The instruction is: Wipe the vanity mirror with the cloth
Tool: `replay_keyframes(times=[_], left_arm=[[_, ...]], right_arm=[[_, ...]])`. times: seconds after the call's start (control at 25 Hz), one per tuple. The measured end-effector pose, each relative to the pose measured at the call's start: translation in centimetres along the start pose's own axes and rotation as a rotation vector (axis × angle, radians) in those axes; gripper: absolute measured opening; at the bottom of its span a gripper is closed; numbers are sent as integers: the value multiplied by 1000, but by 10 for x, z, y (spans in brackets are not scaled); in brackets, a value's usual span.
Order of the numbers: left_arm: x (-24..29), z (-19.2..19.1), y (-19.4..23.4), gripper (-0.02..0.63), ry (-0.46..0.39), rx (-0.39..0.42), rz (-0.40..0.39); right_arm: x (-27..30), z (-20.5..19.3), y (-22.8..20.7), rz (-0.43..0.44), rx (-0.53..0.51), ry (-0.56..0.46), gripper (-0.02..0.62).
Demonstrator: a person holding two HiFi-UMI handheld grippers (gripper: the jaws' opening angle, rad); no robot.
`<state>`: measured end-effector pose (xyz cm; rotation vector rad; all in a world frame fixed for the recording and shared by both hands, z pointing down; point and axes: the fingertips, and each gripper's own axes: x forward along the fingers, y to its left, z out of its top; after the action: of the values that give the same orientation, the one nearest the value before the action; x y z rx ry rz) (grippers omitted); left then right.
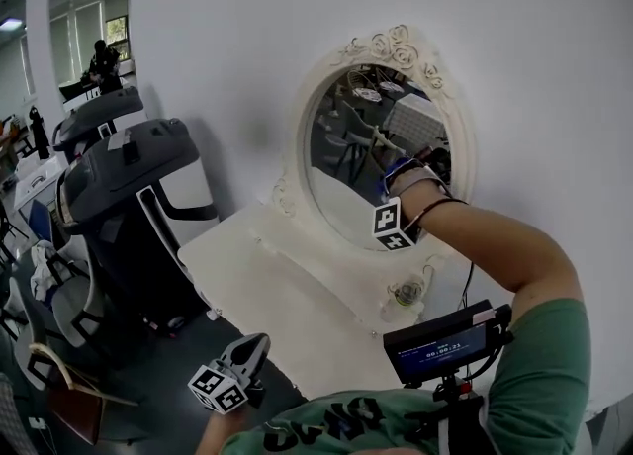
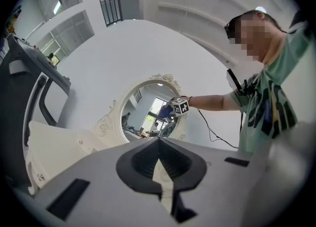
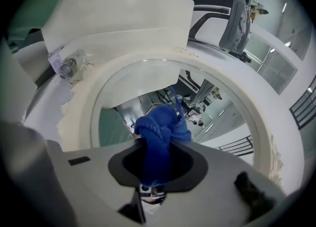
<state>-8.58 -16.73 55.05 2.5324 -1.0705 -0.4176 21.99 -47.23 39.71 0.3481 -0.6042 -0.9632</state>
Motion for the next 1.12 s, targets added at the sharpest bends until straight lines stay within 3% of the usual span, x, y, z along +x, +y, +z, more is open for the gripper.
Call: replay_keyframes(times=[0.24,0.52,0.64,0.72,0.92,1.12], left_arm=[[13,-3,-15,6,8,18,-45],[8,-3,-16,6,1,30,-45],[-6,-7,-15,6,-3,16,-17],[-15,-11,-16,6,-4,3,7],[-35,-6,-26,6,-9,-17,49],[-65,-13,45,6,-11,-42,133]], right_arm=[[-8,-21,69,185,16,52,72],[-3,-18,70,211,26,61,72],[-10,-10,60,202,37,10,73],[-19,6,39,146,62,-66,74],[-38,53,-47,-102,85,-228,74],[17,135,-151,-290,85,-244,74]])
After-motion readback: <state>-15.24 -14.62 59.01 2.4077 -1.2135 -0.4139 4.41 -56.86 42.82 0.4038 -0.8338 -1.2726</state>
